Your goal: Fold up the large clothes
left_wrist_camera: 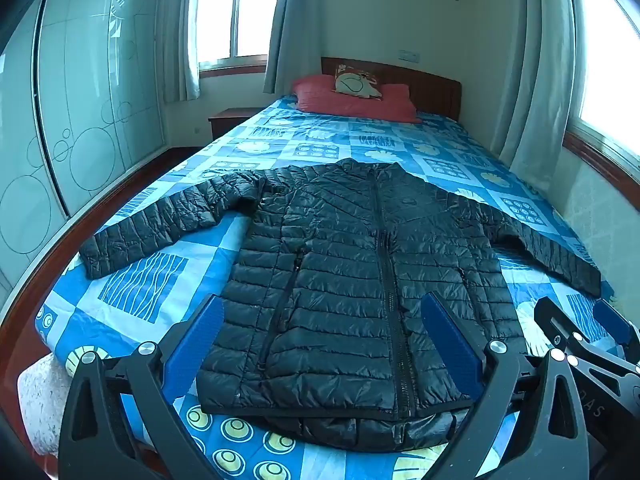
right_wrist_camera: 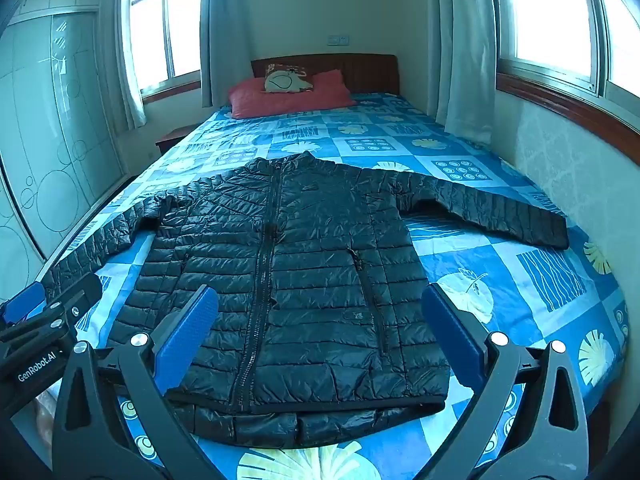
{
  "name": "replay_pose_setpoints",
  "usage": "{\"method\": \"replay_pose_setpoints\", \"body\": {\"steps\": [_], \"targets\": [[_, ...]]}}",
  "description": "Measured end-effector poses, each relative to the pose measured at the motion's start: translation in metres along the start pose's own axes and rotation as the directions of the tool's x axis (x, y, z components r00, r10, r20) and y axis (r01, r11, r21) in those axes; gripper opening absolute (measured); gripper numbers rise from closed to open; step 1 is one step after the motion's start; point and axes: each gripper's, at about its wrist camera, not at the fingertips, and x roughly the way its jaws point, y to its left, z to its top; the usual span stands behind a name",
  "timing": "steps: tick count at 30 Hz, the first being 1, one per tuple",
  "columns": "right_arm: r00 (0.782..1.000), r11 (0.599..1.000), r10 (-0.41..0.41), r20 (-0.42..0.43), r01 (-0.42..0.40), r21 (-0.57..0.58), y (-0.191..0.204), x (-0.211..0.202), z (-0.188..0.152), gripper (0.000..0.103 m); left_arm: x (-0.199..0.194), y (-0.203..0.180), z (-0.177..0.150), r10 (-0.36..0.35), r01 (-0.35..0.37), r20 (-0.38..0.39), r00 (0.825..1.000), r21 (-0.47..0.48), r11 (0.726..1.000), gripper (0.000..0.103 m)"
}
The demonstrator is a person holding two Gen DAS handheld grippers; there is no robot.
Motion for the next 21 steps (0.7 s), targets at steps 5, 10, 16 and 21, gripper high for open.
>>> {"method": "replay_pose_setpoints", "body": {"steps": [5,10,16,21], "targets": [[1.000,1.000,0.002,-0.002,-0.002,-0.001,0.0011,-0.0006,-0.0001,0.101,-0.0027,0.0037,-0.0009,0.001,-0.001,0.002,1.000,-0.010,1.000,0.098],[1.000,1.000,0.002,-0.004,-0.002,-0.002,0.0029,-0.0015,0.0020,0.101,0.0017,-0.0010,0.0000,0.006,-0.006,-0.012,1.000,0.004,1.000,0.098],[1.000,1.000,0.000,-0.005,0.000,-0.006,0.0015,-0.0019,-0.0005,0.101,0.0014,-0.0002,0.0002,0.004,-0.004,-0.012,1.000,0.005,1.000,0.098],[1.000,1.000,0.002,-0.005,-0.002,-0.007,0.0033,-0.0030,-0.0007,0.101,0.0013,0.0019,0.0005,0.004,-0.004,-0.013,1.000,0.005,1.000,0.098]]}}
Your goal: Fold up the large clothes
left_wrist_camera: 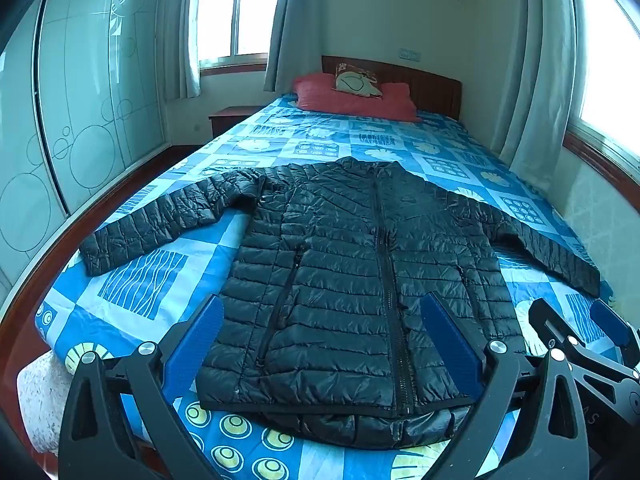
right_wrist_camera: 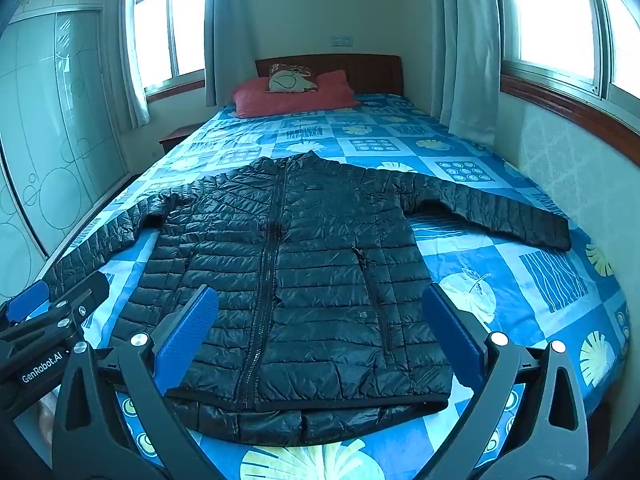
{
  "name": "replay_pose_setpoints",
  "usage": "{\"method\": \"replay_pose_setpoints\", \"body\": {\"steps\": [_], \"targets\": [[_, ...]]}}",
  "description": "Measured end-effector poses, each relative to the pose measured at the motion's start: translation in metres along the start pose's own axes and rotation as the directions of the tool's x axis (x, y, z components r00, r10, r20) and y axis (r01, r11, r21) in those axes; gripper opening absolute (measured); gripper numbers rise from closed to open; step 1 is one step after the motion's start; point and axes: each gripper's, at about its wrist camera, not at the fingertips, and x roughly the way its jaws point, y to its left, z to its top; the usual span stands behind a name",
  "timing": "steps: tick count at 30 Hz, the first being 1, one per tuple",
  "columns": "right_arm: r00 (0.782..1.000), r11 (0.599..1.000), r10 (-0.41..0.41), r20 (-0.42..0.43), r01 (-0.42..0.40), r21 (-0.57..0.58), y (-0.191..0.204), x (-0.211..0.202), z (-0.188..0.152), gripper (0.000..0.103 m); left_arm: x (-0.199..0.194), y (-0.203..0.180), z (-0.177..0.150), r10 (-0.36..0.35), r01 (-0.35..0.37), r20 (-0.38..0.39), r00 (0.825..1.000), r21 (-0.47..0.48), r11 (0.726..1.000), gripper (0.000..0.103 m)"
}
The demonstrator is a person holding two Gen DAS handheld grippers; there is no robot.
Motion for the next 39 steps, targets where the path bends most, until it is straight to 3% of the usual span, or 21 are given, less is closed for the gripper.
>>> {"method": "replay_pose_setpoints", "body": {"steps": [39], "targets": [[1.000,1.000,0.004,0.000,-0.004,-0.004,0.0045,-0.0026,-0.0028,0.101,0.0003,-0.0005,-0.0003,0.002,-0.002,-0.001,1.000,0.003,1.000,0.098]]}}
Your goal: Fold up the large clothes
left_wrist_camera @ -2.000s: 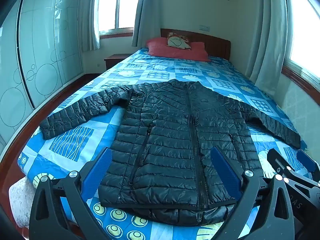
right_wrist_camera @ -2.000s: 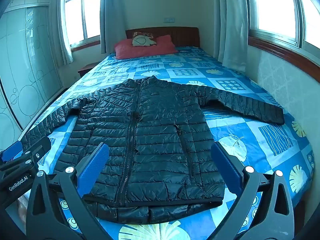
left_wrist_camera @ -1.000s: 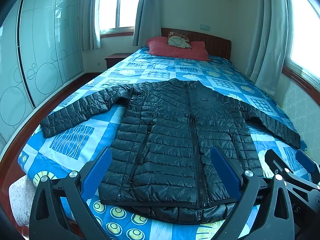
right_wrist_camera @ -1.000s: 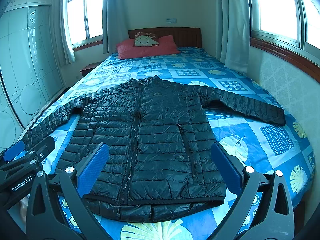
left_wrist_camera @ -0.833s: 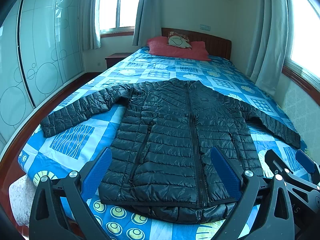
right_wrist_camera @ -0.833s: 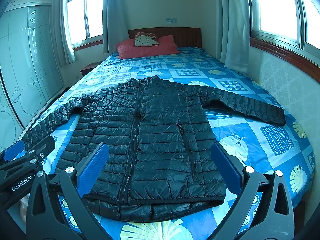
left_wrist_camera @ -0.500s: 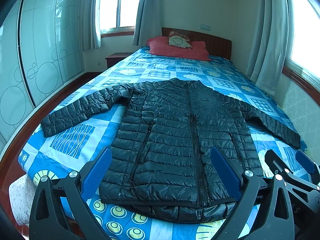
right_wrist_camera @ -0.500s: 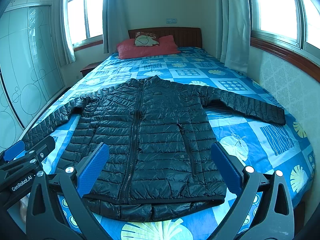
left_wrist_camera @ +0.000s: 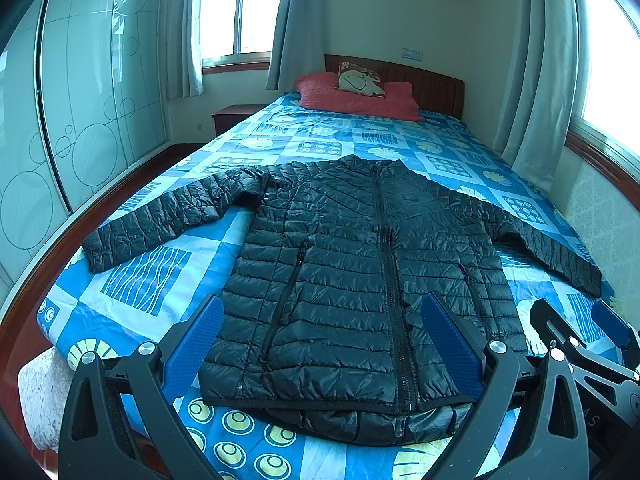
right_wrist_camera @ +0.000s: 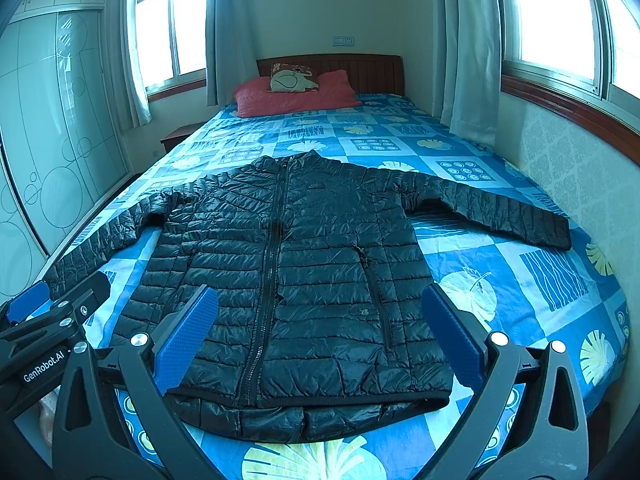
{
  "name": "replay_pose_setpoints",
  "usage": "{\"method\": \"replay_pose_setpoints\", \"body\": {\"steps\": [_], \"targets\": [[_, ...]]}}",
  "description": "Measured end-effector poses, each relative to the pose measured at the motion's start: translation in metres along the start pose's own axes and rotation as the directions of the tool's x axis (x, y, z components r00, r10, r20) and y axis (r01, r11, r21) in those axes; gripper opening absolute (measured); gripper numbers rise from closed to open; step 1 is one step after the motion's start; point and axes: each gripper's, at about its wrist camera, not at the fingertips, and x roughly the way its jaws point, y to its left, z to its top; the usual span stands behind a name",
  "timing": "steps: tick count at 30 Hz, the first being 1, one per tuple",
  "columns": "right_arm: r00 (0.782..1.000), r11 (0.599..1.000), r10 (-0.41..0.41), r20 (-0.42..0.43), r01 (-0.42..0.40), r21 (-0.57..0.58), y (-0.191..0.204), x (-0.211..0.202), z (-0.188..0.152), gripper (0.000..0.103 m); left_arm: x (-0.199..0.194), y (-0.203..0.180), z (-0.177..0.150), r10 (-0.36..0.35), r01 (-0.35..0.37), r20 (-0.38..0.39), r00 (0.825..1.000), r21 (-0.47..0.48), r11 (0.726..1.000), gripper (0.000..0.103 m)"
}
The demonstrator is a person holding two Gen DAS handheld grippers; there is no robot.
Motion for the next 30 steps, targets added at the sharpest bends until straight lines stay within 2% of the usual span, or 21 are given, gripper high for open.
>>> {"method": "replay_pose_setpoints", "body": {"steps": [30], "targets": [[1.000,1.000,0.002,0.002,-0.002,-0.006,0.0050,-0.0042,-0.0003,0.101,-0.0031,0.0014,-0.0022,0.009,-0.009,0.006,1.000,-0.002,1.000,0.098]]}}
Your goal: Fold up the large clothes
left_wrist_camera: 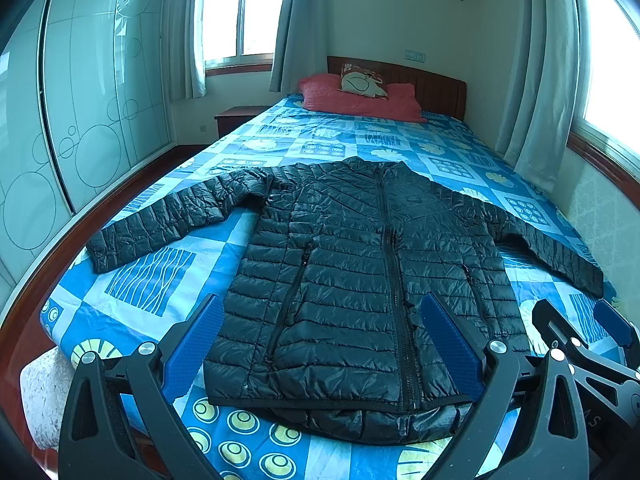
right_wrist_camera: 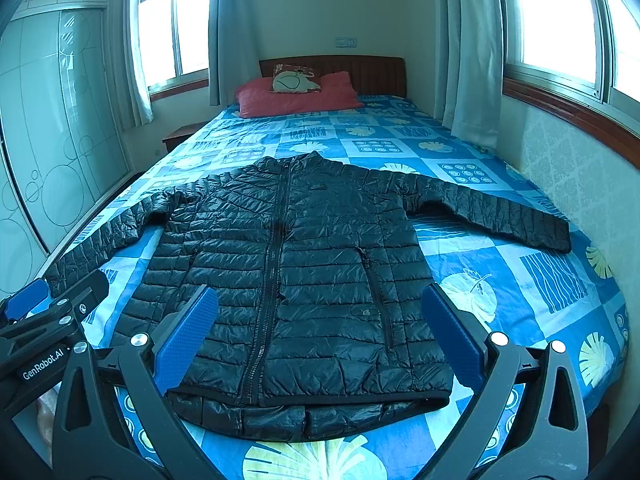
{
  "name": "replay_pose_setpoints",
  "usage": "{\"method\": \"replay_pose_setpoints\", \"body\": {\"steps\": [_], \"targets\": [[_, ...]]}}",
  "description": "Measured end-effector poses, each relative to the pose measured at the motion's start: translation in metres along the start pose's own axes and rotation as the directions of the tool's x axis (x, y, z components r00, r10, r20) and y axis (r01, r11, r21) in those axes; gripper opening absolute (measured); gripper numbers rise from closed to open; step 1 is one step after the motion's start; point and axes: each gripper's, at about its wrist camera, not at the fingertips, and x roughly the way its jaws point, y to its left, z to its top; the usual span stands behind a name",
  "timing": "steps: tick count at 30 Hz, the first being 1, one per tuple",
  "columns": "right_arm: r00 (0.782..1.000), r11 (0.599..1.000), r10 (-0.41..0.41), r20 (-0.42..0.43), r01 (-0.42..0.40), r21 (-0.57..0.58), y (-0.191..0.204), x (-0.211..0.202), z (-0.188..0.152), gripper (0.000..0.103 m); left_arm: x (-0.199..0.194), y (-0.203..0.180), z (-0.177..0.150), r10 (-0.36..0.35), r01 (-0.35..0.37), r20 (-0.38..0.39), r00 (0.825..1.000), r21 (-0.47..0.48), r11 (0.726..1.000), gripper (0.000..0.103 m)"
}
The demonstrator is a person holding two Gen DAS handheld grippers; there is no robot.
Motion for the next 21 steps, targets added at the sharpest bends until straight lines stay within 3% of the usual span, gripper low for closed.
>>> {"method": "replay_pose_setpoints", "body": {"steps": [21], "targets": [[1.000,1.000,0.016,-0.024,-0.015,0.003,-0.003,0.017,0.000,0.101,0.015,0.007,-0.003,-0.003,0.003,-0.025,1.000,-0.008,1.000,0.098]]}}
